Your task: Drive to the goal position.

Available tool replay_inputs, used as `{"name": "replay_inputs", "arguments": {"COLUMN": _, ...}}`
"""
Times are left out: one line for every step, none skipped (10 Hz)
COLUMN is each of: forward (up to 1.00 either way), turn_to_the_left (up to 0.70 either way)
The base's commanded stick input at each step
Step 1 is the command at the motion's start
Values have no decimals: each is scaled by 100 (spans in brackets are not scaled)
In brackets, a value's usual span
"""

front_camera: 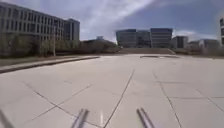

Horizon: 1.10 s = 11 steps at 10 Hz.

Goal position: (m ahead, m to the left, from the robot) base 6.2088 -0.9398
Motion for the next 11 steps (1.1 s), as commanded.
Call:
{"name": "replay_inputs", "arguments": {"forward": 50, "turn_to_the_left": 0}}
{"name": "replay_inputs", "arguments": {"forward": 50, "turn_to_the_left": 0}}
{"name": "replay_inputs", "arguments": {"forward": 50, "turn_to_the_left": 0}}
{"name": "replay_inputs", "arguments": {"forward": 50, "turn_to_the_left": 0}}
{"name": "replay_inputs", "arguments": {"forward": 50, "turn_to_the_left": 0}}
{"name": "replay_inputs", "arguments": {"forward": 50, "turn_to_the_left": 0}}
{"name": "replay_inputs", "arguments": {"forward": 50, "turn_to_the_left": 0}}
{"name": "replay_inputs", "arguments": {"forward": 50, "turn_to_the_left": 0}}
{"name": "replay_inputs", "arguments": {"forward": 50, "turn_to_the_left": 0}}
{"name": "replay_inputs", "arguments": {"forward": 50, "turn_to_the_left": 0}}
{"name": "replay_inputs", "arguments": {"forward": 50, "turn_to_the_left": 0}}
